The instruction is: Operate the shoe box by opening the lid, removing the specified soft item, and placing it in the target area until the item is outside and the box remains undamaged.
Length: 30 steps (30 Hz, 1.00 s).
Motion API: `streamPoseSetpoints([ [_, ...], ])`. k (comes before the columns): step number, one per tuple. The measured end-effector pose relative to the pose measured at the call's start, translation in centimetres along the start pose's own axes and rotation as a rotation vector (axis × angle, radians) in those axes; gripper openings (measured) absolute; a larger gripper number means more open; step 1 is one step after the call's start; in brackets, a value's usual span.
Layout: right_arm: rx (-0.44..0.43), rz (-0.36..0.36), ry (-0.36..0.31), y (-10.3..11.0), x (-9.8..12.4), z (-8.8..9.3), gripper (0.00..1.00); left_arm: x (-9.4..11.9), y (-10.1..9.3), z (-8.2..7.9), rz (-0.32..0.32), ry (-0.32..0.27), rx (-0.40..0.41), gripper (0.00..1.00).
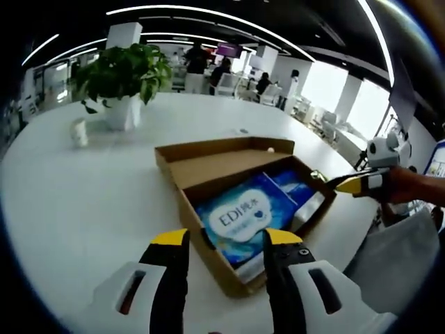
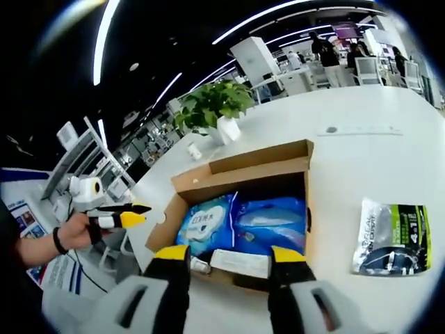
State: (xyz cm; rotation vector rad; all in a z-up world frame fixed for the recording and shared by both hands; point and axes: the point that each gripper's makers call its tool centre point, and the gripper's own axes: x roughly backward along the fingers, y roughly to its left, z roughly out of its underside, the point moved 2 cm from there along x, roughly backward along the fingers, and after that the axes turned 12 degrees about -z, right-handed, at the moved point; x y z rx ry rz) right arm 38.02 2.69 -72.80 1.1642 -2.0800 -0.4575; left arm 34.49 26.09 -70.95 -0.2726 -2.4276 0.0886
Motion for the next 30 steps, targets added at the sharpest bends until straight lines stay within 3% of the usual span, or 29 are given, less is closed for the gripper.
streamPoseSetpoints([
  [17, -0.007, -0.038, 0.049, 0.2, -4.4, -1.1, 0.41, 0.0, 0.2, 0.4, 0.006, 0.013, -0.030, 0.42],
  [30, -0.005, -0.067, 0.108, 0.3, -8.0, -0.6, 0.40, 0.3, -0.2, 0.9, 0.006, 0.021, -0.073, 0.42],
])
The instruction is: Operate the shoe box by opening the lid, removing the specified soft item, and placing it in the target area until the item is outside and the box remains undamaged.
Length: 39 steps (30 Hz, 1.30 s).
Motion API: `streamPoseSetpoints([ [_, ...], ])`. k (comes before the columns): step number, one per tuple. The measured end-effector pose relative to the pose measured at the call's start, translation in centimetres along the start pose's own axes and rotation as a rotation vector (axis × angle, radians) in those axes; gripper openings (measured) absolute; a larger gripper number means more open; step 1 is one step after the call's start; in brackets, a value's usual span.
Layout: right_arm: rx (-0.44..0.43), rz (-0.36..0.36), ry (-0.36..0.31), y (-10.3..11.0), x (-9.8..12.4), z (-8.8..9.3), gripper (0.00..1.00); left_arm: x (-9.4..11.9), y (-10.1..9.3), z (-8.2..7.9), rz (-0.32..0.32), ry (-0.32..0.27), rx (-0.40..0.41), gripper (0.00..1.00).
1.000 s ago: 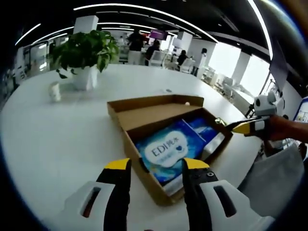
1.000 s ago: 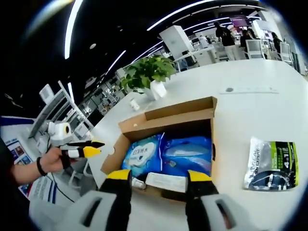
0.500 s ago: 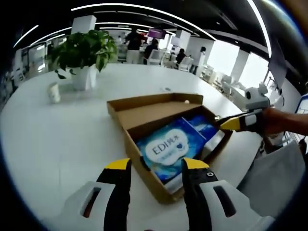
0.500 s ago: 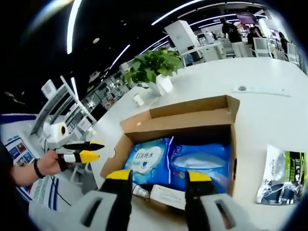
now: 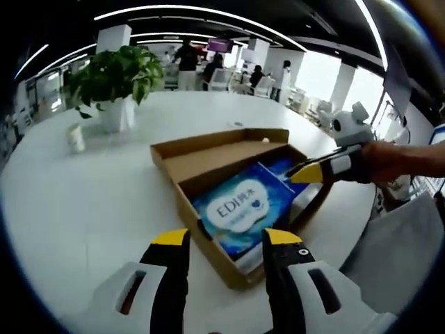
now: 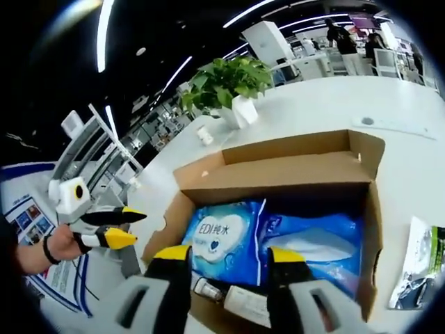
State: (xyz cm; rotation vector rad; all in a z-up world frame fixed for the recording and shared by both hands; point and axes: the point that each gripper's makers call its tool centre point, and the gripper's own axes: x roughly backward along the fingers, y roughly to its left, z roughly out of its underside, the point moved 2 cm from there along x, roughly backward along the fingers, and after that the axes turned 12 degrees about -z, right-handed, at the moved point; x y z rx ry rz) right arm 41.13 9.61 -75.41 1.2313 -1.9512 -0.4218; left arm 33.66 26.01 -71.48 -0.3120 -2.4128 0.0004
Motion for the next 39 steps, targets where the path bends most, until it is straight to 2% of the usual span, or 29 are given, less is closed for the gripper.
streamPoseSetpoints([
  [11, -0.036, 0.003, 0.009, -0.9, -1.3, 0.1, 0.38, 0.2, 0.3, 0.6, -0.003, 0.000, 0.022, 0.41],
  [23, -0.020, -0.009, 0.056, -0.7, -2.9, -0.1, 0.36, 0.1, 0.8, 0.7, -0.014, -0.006, 0.051, 0.41],
  [31, -0.016, 0.025, 0.103, -1.1, -3.7, 0.3, 0.28, -0.1, 0.9, 1.2, -0.010, 0.000, 0.058, 0.40],
  [36, -0.016, 0.077, 0.116, -2.1, -3.5, 0.3, 0.15, 0.1, 1.1, 1.2, -0.013, -0.001, 0.061, 0.40],
  [39, -0.004, 0.093, 0.113, -1.8, -3.4, 0.4, 0.12, 0.0, 1.3, 1.3, -0.016, -0.001, 0.064, 0.39],
])
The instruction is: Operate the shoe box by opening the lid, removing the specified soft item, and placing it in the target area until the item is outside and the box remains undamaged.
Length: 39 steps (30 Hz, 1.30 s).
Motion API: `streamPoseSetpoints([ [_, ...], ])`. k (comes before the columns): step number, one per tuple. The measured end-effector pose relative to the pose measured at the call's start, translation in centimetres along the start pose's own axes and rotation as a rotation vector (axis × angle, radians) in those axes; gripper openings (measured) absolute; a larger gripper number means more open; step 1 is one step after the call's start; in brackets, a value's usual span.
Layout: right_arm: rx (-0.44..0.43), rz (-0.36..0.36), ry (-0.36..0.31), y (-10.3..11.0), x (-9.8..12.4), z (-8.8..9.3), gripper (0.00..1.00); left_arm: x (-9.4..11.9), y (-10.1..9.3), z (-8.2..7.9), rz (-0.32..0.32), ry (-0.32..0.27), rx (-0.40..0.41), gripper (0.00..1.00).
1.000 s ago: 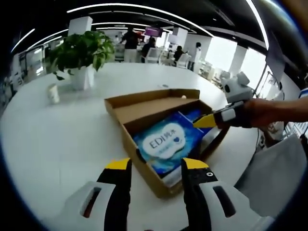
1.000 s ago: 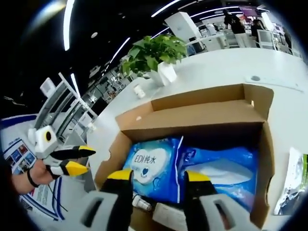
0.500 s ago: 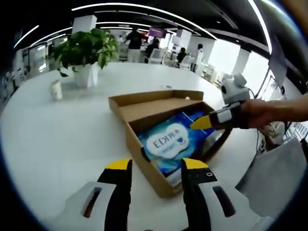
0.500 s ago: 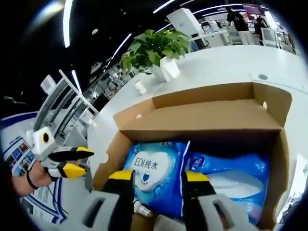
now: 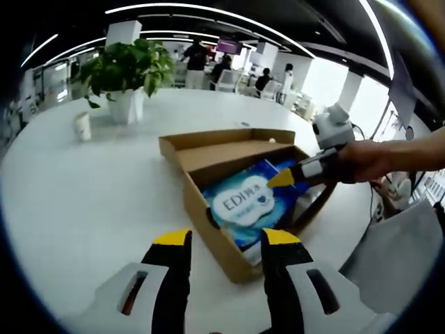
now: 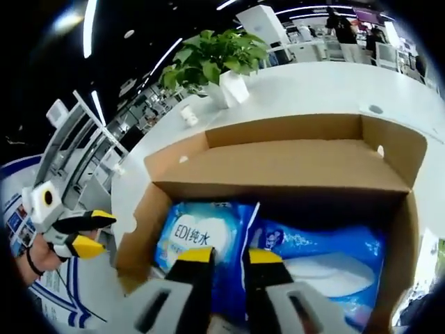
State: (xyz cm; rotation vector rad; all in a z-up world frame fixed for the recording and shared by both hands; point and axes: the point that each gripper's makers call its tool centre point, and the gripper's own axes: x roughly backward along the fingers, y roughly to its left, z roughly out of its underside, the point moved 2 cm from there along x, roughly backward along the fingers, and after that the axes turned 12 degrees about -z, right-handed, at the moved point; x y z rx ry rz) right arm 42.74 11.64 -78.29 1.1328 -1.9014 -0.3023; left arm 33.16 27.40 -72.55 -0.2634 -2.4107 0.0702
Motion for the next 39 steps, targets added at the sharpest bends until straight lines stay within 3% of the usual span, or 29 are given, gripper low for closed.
streamPoseSetpoints([
  [4, 0.044, 0.023, -0.006, 0.4, 0.4, 0.0, 0.06, -0.3, 0.0, 0.4, 0.002, 0.015, 0.023, 0.38],
  [5, 0.039, 0.047, -0.006, 0.1, 0.6, 0.1, 0.00, -0.3, -0.1, 0.4, 0.004, 0.014, 0.026, 0.38],
  [15, 0.059, 0.043, -0.020, 0.3, 1.9, 0.1, 0.00, -0.5, -1.4, -0.3, 0.022, 0.013, 0.018, 0.37],
  [27, 0.072, 0.051, -0.081, 0.1, 5.2, -0.6, 0.00, -1.3, -3.3, -0.5, 0.056, 0.022, 0.037, 0.34],
  [39, 0.064, 0.069, -0.108, -0.5, 7.6, -0.1, 0.00, -3.5, -5.7, -1.4, 0.070, 0.053, 0.023, 0.33],
])
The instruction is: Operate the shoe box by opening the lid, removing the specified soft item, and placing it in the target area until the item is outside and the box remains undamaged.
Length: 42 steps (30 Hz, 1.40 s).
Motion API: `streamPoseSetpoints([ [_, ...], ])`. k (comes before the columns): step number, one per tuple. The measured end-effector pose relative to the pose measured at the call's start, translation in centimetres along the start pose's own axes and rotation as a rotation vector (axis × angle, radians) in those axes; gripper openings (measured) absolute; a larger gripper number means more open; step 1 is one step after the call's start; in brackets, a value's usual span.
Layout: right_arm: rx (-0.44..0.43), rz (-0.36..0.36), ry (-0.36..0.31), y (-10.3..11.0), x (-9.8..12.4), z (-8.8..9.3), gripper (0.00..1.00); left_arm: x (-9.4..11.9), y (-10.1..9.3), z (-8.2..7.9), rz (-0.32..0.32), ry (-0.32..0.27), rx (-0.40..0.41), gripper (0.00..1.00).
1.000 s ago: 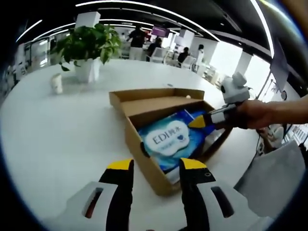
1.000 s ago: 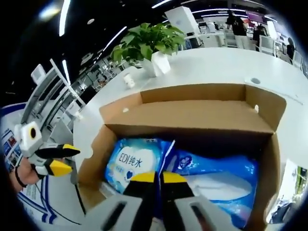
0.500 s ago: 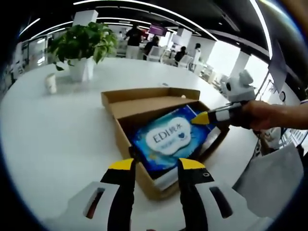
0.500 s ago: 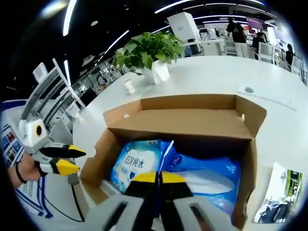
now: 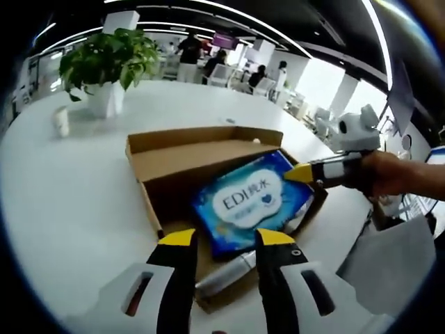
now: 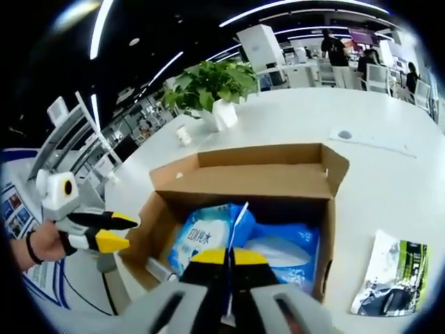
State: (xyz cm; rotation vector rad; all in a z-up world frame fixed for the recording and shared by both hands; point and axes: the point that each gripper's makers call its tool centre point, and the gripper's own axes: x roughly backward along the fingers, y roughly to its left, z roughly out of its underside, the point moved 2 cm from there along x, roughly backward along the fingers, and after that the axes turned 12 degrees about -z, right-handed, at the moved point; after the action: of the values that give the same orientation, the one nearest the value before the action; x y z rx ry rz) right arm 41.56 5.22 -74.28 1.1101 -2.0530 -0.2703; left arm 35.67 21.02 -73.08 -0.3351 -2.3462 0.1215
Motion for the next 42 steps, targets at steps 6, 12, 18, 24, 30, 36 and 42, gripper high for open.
streamPoseSetpoints([
  [6, -0.018, 0.006, -0.009, -0.6, 0.7, 0.3, 0.00, -1.9, -1.3, 0.0, 0.004, 0.056, -0.010, 0.35],
  [12, -0.032, 0.016, -0.019, -1.2, 1.2, 0.3, 0.00, -3.3, -1.4, 0.1, -0.004, 0.100, -0.022, 0.35],
  [18, -0.036, 0.021, -0.025, -1.7, 1.7, 0.3, 0.00, -4.3, -1.4, 0.5, 0.001, 0.151, -0.057, 0.38],
  [24, -0.050, 0.026, -0.025, -2.6, 2.3, 0.7, 0.00, -6.0, -1.1, 1.4, 0.003, 0.209, -0.080, 0.37],
  [30, -0.057, 0.027, -0.027, -2.7, 2.2, 1.0, 0.00, -6.9, -1.4, 1.7, 0.023, 0.236, -0.063, 0.36],
  [36, -0.069, 0.022, -0.031, -3.0, 2.3, 1.4, 0.00, -7.7, -1.7, 1.9, 0.066, 0.257, 0.036, 0.35],
  [42, -0.080, 0.020, -0.039, -3.0, 2.2, 1.6, 0.00, -7.6, -2.0, 2.1, 0.123, 0.264, 0.095, 0.26],
])
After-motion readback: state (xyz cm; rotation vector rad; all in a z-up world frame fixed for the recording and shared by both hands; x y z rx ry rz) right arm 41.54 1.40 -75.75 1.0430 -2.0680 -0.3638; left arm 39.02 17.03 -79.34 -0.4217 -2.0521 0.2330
